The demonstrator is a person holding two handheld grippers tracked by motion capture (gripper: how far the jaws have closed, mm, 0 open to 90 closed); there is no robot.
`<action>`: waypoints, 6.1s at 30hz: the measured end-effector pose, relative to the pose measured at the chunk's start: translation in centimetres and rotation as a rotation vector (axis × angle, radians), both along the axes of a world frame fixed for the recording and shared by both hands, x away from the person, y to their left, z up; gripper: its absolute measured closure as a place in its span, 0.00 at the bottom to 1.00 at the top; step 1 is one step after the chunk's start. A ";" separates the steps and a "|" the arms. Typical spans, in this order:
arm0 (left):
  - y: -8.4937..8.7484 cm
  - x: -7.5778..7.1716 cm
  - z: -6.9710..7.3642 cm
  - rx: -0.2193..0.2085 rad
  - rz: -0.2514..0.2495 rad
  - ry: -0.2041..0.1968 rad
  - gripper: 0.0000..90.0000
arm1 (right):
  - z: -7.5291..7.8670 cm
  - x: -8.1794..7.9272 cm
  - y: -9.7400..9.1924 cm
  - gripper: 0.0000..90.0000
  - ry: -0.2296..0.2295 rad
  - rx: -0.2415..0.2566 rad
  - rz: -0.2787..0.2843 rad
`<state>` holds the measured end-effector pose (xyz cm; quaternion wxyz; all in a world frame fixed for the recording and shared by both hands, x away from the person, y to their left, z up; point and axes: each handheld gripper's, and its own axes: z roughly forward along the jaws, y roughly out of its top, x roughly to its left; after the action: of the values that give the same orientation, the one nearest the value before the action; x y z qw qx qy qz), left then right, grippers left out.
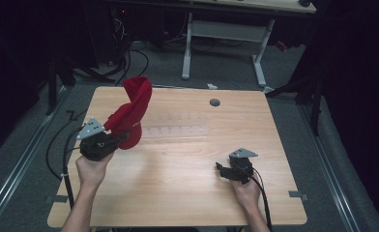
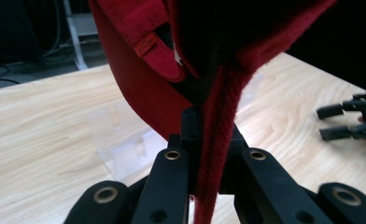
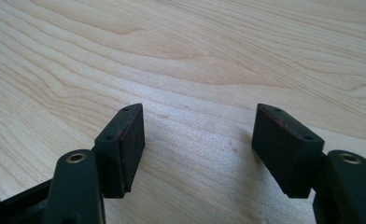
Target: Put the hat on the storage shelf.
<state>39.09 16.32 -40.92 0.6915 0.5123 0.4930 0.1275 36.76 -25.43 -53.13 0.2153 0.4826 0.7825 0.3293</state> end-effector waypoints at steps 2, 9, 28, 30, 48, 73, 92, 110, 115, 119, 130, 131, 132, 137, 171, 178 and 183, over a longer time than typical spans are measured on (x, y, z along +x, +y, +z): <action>0.4 0.3 0.4 -0.009 0.009 -0.010 0.95 | 0.0 0.0 0.0 0.39 0.000 0.000 0.000; 0.3 1.7 1.2 0.008 0.026 -0.024 0.95 | 0.0 0.0 0.0 0.38 0.001 0.001 -0.001; -1.3 6.5 0.7 0.004 0.101 -0.012 0.95 | 0.0 0.0 0.1 0.38 0.001 -0.001 0.010; -1.3 7.0 0.3 0.005 0.108 0.004 0.95 | 0.0 -0.1 0.1 0.38 0.002 0.001 0.009; -1.3 8.6 -2.8 -0.001 0.163 0.072 0.95 | 0.0 -0.1 0.2 0.37 0.001 0.000 0.011; -2.1 7.1 -6.0 0.020 0.132 0.103 0.92 | 0.0 -0.1 0.2 0.37 0.002 0.000 0.012; -1.3 6.0 -5.4 0.059 0.177 0.108 0.55 | 0.0 -0.1 0.2 0.37 0.001 0.000 0.012; 0.3 3.5 -5.0 0.049 0.210 0.113 0.48 | 0.0 -0.1 0.2 0.37 0.002 0.001 0.011; 0.1 2.9 -4.6 0.031 0.196 0.117 0.45 | 0.0 -0.1 0.2 0.37 0.002 0.000 0.011; 0.0 2.4 -4.5 0.013 0.189 0.115 0.45 | 0.0 -0.1 0.2 0.37 0.002 0.001 0.011; -0.5 0.6 -4.6 0.066 0.186 0.099 0.46 | 0.0 -0.1 0.2 0.37 0.002 0.001 0.010; -0.7 0.4 -4.5 0.078 0.182 0.094 0.46 | 0.0 -0.1 0.2 0.37 0.002 0.001 0.011; -0.8 0.2 -4.5 0.079 0.177 0.090 0.46 | 0.0 -0.1 0.2 0.37 0.002 0.000 0.011; -1.2 -0.7 -3.8 0.057 0.149 0.070 0.47 | 0.0 -0.1 0.2 0.37 0.002 0.000 0.011; -4.1 -3.5 -5.4 0.082 0.046 0.087 0.47 | 0.0 -0.1 0.2 0.37 0.002 0.000 0.011; -4.9 -3.7 -5.7 0.074 0.017 0.094 0.47 | 0.0 -0.1 0.2 0.37 0.002 0.001 0.010; -5.6 -3.8 -6.0 0.083 0.009 0.092 0.47 | 0.0 -0.1 0.2 0.37 0.002 0.000 0.011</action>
<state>35.32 10.68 -46.95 0.6456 0.5439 0.5208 0.1271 36.66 -25.22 -53.14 0.2126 0.4787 0.7853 0.3302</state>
